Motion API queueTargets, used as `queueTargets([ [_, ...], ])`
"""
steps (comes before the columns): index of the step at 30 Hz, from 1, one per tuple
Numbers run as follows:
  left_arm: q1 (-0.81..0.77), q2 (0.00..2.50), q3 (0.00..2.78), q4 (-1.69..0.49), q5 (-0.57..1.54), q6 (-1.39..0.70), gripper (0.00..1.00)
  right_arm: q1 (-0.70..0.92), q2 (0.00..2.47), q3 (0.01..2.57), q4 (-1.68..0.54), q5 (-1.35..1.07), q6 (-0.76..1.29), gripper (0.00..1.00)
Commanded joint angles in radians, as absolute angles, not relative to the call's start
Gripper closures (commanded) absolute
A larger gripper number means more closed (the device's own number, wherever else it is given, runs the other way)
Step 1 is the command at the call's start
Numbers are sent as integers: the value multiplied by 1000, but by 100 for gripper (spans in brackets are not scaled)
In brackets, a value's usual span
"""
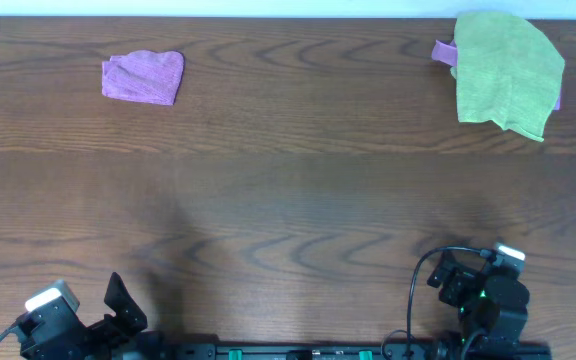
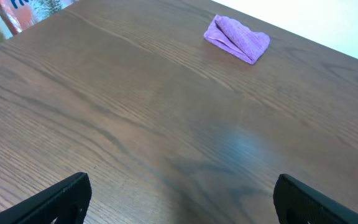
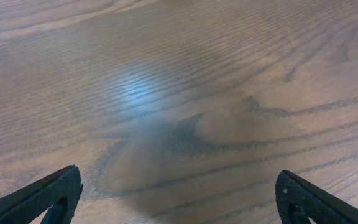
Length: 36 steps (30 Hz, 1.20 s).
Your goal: Fold the cloth
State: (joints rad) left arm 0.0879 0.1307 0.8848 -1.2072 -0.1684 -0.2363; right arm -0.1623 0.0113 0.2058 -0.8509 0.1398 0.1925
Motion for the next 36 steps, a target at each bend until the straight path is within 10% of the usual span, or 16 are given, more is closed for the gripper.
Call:
queueTargets([
  [1,84,125,884,-1208,-179,-240,5,-165,9,192,-852,157,178,1],
  [23,84,125,850,-1184,-187,-239,5,-165,9,192,-852,157,178,1],
  [36,84,125,424,-695,-191,-240,5,-165,9,192,-852,157,178,1],
])
